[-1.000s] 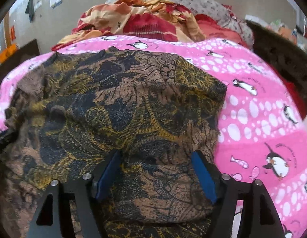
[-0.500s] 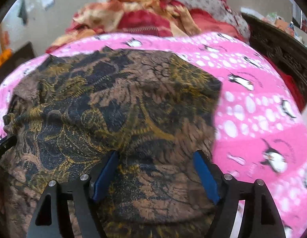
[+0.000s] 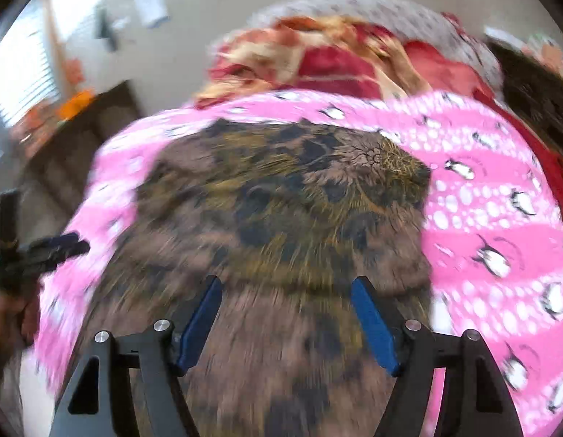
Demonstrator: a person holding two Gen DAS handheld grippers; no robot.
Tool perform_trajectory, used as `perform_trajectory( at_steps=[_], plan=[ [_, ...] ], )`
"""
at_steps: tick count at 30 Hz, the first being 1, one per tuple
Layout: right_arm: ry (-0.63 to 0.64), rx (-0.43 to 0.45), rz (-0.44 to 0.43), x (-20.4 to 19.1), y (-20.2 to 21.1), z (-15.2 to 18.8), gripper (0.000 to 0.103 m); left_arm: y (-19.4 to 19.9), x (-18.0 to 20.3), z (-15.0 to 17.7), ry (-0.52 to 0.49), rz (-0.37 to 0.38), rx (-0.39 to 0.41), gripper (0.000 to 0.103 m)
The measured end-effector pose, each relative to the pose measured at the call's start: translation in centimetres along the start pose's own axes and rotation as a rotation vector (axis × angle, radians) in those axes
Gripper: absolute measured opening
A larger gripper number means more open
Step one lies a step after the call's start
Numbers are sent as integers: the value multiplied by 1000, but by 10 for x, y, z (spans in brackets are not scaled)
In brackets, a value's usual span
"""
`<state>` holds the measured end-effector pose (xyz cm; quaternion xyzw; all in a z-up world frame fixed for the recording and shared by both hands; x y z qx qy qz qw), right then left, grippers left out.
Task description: Fold small clothes
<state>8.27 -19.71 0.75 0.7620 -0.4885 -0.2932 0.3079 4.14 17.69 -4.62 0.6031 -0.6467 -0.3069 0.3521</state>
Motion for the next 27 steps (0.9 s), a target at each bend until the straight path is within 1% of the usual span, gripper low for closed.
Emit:
perform_trajectory(
  at_steps=[1, 2, 3, 4, 5, 7, 8, 10, 11, 12, 13, 14, 16, 17, 19, 20, 22, 24, 25, 27],
  plan=[
    [45, 3, 9, -5, 20, 17, 72, 15, -7, 30, -3, 20, -29, 80],
    [82, 7, 15, -9, 35, 34, 72, 23, -8, 52, 7, 33, -49, 80],
    [121, 10, 22, -12, 49, 53, 72, 31, -8, 76, 21, 67, -80, 80],
    [156, 6, 38, -15, 60, 74, 72, 36, -6, 104, 26, 121, -123, 80],
    [181, -8, 67, -15, 69, 94, 72, 39, -1, 129, 33, 153, -173, 80],
    [168, -31, 96, -7, 78, 127, 72, 37, 9, 161, 42, 204, -244, 79],
    [133, -35, 87, -2, 80, 140, 72, 36, 15, 170, 38, 222, -253, 79],
    [39, -22, 57, 9, 80, 155, 72, 35, 22, 177, 23, 216, -234, 79],
    [-4, -19, 52, 14, 80, 160, 72, 33, 25, 176, 30, 239, -237, 79],
    [-41, -16, 51, 17, 79, 162, 72, 30, 25, 173, 49, 284, -244, 78],
    [-61, -14, 57, 19, 80, 162, 72, 26, 27, 170, 67, 371, -265, 78],
    [-71, -5, 66, 19, 82, 163, 72, 20, 29, 166, 60, 419, -279, 78],
    [-79, 26, 55, 22, 90, 160, 72, 12, 34, 164, 33, 467, -291, 78],
    [-79, 37, 54, 23, 95, 158, 72, 12, 31, 161, 49, 496, -292, 78],
    [-80, 42, 45, 27, 102, 157, 72, 13, 22, 157, 115, 573, -295, 71],
    [-80, 32, 42, 30, 106, 159, 72, 13, 19, 156, 133, 590, -293, 65],
    [-80, 9, 42, 38, 112, 166, 72, 13, 17, 156, 144, 582, -280, 59],
    [-100, -36, 36, 50, 115, 180, 72, 12, 19, 159, 111, 515, -276, 38],
    [-114, -51, 27, 55, 116, 185, 72, 10, 23, 159, 98, 494, -270, 37],
    [-150, -61, -12, 65, 118, 199, 72, 11, 24, 159, 93, 496, -258, 37]
  ],
)
Point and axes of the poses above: each gripper's, at about its wrist camera, not at the fingertips, and y roughly against the way its jaws point, x to its right, z to its underside, the point moved 1 cm from there along -y, roughly the way its jaws point, and after that the axes turned 3 degrees about -z, right-handed, at the moved point
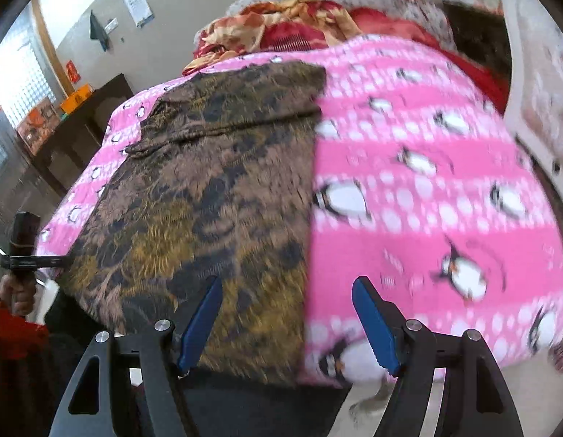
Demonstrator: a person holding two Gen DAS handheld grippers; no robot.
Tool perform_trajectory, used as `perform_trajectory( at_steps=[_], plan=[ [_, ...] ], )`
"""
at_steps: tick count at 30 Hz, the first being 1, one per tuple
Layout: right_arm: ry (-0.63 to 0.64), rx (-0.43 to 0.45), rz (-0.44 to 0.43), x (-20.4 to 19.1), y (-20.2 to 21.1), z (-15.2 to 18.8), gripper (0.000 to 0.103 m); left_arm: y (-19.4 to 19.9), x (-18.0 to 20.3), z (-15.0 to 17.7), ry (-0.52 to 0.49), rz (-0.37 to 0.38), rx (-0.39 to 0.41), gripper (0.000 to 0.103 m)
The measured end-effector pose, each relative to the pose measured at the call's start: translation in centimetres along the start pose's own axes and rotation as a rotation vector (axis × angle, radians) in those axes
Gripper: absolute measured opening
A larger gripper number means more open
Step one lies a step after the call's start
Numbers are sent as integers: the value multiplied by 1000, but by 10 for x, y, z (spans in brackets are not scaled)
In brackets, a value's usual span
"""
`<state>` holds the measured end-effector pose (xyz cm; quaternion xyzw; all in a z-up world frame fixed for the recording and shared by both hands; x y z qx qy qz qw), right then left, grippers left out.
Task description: Fold small clothes
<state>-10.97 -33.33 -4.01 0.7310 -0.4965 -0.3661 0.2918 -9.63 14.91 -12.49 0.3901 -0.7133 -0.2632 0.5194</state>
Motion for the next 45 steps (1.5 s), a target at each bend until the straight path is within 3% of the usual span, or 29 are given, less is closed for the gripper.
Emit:
perform_trajectory(
  at_steps=[8, 14, 16, 19, 25, 26, 27, 28, 29, 33, 40, 45],
  plan=[
    [2, -33, -134, 14, -28, 25, 58, -3, -3, -3, -7, 12, -13, 37],
    [-83, -28, -406, 30, -34, 22, 57, -1, 2, 3, 2, 65, -22, 37],
    [-79, -48, -422, 33, -36, 22, 51, -1, 2, 4, 7, 78, -14, 40],
    [-136, -43, -483, 39, -39, 23, 51, -6, 0, 3, 23, 76, -10, 43],
    [-130, -2, -462, 30, -48, 18, 50, 1, -1, 2, 43, 61, 27, 43],
    [-102, -7, -460, 27, -47, 19, 47, 2, -2, 3, 51, 48, 35, 37],
    [-91, -17, -457, 25, -47, 21, 31, 2, -3, 4, 66, 20, 41, 14],
    [-93, -26, -445, 26, -48, 24, 10, 2, -5, 5, 76, -31, 46, 2],
    [-103, -20, -440, 27, -48, 27, 7, 3, -7, 6, 84, -55, 55, 2],
    [-139, 37, -452, 26, -39, 28, 4, 13, 1, 8, 93, -21, 102, 2],
    [-177, 245, -533, 10, 12, 4, 3, 56, 36, -8, 33, 42, 244, 2],
    [-177, 344, -604, 0, 39, -6, 3, 78, 38, -1, 58, 80, 326, 1]
  ],
)
Point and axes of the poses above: each gripper's, at about its wrist camera, not at the fingertips, and y roughly against the way its jaws point, x to its right, z to its underside, the point moved 1 cm from there along -y, roughly the way its jaws point, and after that the axes turned 3 degrees about -z, right-handed, at the moved point
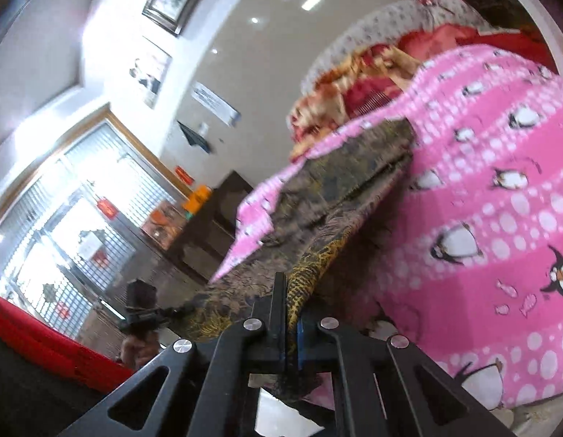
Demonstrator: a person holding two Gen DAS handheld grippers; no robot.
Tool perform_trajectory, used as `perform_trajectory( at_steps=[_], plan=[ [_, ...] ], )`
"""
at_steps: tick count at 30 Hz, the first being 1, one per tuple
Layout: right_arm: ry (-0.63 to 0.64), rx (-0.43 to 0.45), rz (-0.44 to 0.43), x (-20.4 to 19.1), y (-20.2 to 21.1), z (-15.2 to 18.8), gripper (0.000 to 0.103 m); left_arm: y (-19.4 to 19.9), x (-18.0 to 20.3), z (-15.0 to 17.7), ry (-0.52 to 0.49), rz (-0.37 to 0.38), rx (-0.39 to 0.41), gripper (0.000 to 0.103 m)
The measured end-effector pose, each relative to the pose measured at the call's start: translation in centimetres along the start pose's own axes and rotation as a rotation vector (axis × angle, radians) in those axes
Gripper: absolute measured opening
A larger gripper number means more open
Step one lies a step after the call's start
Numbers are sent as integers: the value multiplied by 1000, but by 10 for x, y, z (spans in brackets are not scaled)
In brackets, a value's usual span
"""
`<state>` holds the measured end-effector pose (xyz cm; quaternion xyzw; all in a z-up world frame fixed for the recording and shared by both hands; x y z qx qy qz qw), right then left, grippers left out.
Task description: Fold small clothes
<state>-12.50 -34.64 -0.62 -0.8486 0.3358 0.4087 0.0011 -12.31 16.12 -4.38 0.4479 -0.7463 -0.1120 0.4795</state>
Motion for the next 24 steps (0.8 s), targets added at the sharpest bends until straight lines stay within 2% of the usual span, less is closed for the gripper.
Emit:
perform_trajectory(
  at_steps=[7, 12, 15, 17, 24],
  plan=[
    [4, 61, -55, -21, 35, 5, 3, 41, 11, 28, -10, 38, 51, 1],
    [-2, 79, -14, -23, 63, 6, 3, 45, 11, 24, 33, 55, 72, 1],
    [-21, 99, 13, -11, 55, -3, 3, 24, 4, -4, 37, -20, 85, 1],
    [-32, 110, 42, 0, 38, -21, 3, 6, 1, -36, 33, -47, 109, 1],
    [-18, 110, 120, 32, -61, -123, 3, -64, -30, -168, 31, -98, 138, 1]
  ],
)
Point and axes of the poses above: each gripper's, at about its wrist camera, not at the fingertips, and y roughly against the way its jaws point, x to its right, z to its underside, the point moved 1 cm from there along -y, roughly the way its jaws point, and after that the axes turned 3 degrees about -z, right-handed, at the moved point
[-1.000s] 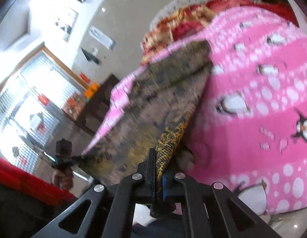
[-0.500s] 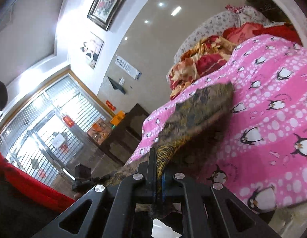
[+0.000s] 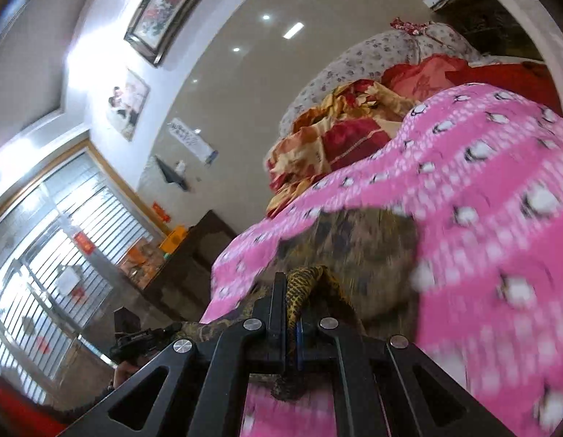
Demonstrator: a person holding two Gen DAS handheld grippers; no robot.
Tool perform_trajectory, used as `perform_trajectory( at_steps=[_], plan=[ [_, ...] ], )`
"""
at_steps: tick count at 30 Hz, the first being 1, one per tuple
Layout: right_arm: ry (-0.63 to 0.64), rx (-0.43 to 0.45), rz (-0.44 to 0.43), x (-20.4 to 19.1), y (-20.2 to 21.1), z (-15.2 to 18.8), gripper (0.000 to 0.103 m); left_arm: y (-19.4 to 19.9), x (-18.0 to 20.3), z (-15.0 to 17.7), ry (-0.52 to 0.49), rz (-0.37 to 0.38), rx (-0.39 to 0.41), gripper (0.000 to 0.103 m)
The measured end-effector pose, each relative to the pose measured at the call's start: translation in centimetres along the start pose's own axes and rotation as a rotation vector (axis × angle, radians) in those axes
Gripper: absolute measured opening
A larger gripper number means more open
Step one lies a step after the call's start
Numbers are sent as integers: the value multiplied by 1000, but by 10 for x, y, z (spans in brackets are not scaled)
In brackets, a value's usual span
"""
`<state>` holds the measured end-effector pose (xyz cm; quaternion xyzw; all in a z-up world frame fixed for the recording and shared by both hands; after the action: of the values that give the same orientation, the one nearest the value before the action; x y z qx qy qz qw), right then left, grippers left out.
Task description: Fold small clothes
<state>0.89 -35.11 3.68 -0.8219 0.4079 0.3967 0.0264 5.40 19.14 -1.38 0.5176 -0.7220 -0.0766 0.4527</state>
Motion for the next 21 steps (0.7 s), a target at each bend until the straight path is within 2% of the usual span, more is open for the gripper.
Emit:
perform_trajectory(
  at_steps=[3, 6, 7, 10, 13, 15, 16, 17, 18, 19, 21],
  plan=[
    [-32, -17, 92, 21, -56, -38, 3, -47, -12, -45, -2, -43, -18, 1],
    [-67, -74, 188, 49, -109, -59, 3, -104, -32, -72, -17, -135, -58, 2],
    [-74, -89, 213, 60, -124, -62, 3, -121, -40, -74, -13, -155, -86, 2],
    [-166, -184, 310, 104, -174, -57, 3, -173, -72, -65, 45, -259, -245, 2],
    [-254, -240, 384, 132, -192, -50, 3, -170, -80, -65, 74, -218, -240, 4],
    [-290, -234, 353, 135, -185, -54, 6, -158, -86, -69, 78, -193, -262, 12],
    [-287, -223, 333, 132, -176, -57, 9, -150, -88, -71, 70, -208, -263, 13],
    [-270, -205, 326, 127, -164, -62, 10, -141, -88, -71, 64, -226, -251, 20],
    [-258, -185, 322, 122, -154, -66, 13, -129, -87, -72, 58, -244, -225, 32],
    [-246, -168, 316, 118, -145, -69, 14, -113, -83, -72, 51, -269, -172, 37],
    [-202, -135, 324, 100, -124, -75, 14, -90, -61, -65, 27, -277, -111, 39]
  ],
)
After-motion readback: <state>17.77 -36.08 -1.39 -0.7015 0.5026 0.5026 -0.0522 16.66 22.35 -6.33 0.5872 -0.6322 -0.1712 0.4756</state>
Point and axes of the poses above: each gripper's, at about its wrist camera, not at the fingertips, and y roughly against the way its jaws point, x to its right, z to its underside, the point moved 1 cm from there along -y, roughly the way its jaws point, and after that the axes turned 3 degrees about -z, right-handed, at the moved point
